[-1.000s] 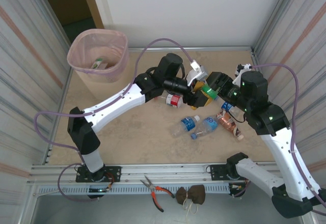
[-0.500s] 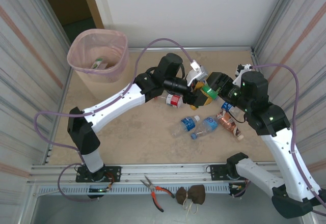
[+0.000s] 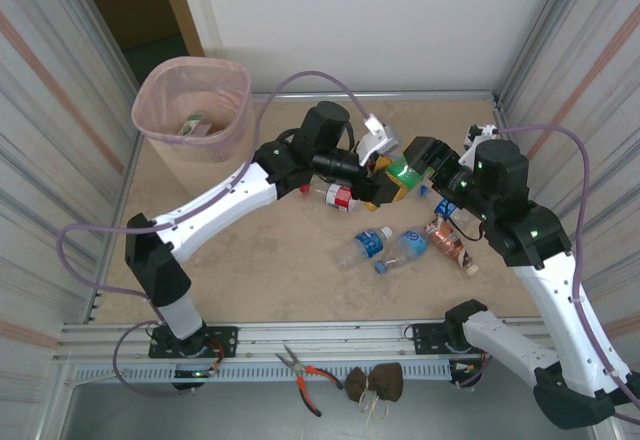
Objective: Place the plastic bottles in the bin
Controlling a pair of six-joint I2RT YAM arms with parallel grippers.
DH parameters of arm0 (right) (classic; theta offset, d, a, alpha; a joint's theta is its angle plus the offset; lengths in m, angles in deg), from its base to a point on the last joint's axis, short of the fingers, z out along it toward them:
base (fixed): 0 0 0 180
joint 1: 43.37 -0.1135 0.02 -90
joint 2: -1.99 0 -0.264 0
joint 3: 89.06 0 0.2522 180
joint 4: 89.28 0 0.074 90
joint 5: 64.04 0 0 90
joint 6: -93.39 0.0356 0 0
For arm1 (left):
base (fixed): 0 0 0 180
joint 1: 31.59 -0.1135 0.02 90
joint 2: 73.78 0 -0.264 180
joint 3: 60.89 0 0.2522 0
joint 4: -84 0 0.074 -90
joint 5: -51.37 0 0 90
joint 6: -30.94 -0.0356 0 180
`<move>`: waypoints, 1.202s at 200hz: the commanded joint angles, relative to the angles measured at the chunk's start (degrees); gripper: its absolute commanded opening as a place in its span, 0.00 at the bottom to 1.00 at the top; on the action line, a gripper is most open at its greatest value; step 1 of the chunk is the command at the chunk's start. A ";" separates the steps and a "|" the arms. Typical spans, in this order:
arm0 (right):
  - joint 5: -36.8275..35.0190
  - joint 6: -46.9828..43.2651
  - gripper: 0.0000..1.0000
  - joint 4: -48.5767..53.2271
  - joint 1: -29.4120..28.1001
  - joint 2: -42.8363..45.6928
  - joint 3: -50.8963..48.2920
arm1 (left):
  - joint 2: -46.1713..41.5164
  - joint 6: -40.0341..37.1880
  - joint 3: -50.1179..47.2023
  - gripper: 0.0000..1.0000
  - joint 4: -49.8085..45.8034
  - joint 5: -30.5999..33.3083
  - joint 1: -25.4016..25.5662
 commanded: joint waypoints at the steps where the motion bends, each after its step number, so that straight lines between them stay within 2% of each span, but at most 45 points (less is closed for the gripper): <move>1: -2.98 -1.29 0.83 1.81 0.33 1.21 1.69 | -5.94 -1.03 -1.16 0.53 -0.65 2.71 -3.79; 49: -3.29 -1.57 0.84 2.08 0.35 0.88 1.69 | -12.75 -2.15 -1.99 0.53 -6.26 6.76 -12.61; 92: -3.18 -1.70 0.84 2.07 0.37 0.15 1.69 | -17.73 -1.78 -0.87 0.53 -12.05 11.04 -24.56; 124: -2.95 -1.70 0.84 2.08 0.43 -0.44 1.76 | -18.22 -0.57 2.07 0.53 -16.55 11.63 -34.43; 157: -3.05 -1.87 0.83 2.08 0.43 -0.65 1.82 | -16.43 -0.88 6.15 0.53 -20.61 10.72 -42.07; 196: -3.47 -2.08 0.83 2.25 0.39 -0.55 1.75 | -12.12 -2.28 10.87 0.53 -24.79 11.19 -47.59; 240: -4.00 -2.44 0.83 2.30 0.50 -0.47 1.83 | -5.32 -6.14 16.27 0.53 -30.51 14.38 -48.66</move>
